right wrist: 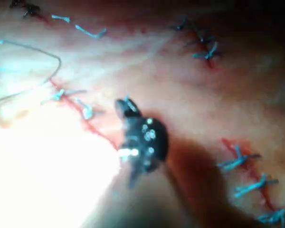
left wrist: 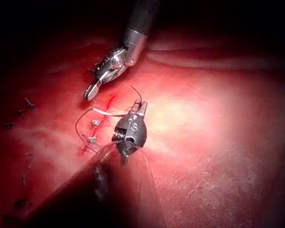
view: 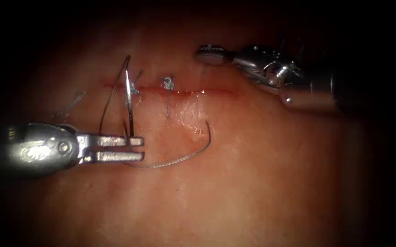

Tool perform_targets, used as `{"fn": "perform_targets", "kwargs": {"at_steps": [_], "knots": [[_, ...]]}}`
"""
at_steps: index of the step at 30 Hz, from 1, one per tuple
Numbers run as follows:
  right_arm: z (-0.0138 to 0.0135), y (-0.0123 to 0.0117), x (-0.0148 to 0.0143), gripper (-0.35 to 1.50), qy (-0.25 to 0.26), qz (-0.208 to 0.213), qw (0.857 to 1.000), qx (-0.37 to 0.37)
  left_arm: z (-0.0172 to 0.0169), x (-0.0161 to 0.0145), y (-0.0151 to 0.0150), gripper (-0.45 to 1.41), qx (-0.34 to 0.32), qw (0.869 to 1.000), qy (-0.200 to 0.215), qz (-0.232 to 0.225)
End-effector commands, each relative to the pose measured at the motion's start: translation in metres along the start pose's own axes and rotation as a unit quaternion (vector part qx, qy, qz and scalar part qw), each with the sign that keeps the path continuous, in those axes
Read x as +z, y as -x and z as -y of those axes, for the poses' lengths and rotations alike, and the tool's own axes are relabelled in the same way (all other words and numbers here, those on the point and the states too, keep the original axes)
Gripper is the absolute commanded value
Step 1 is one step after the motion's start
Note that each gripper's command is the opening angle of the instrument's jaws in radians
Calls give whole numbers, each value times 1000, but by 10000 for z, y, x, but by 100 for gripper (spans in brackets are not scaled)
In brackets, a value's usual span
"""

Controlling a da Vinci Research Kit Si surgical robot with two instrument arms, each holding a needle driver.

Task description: Wound Closure

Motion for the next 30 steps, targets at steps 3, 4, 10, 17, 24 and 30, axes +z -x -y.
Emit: {"fn": "perform_targets", "kwargs": {"at_steps": [3, 4, 10, 17, 24, 30], "knots": [[-2, -6, 8, -35, 6, -8, 1000, -3, 4, 7, 2, -45, 1, 1000, 0, -1], [-2, -6, 8, -35, 7, -10, 1000, -5, 4, 6, 2, -45, 1, 1000, 0, -1], [0, -15, 5, -35, 13, -19, 1000, -10, 4, 6, 3, -45, 2, 1000, 0, -1], [9, -37, -2, -35, 24, -37, 998, -40, 4, 7, 3, -45, 1, 1000, 0, -1], [15, -54, -12, -35, 33, -49, 996, -69, 4, 7, 3, -45, 2, 1000, 0, -1], [14, -59, -14, -35, 39, -61, 994, -78, 3, 7, 2, -45, 2, 1000, -1, -1]]}}
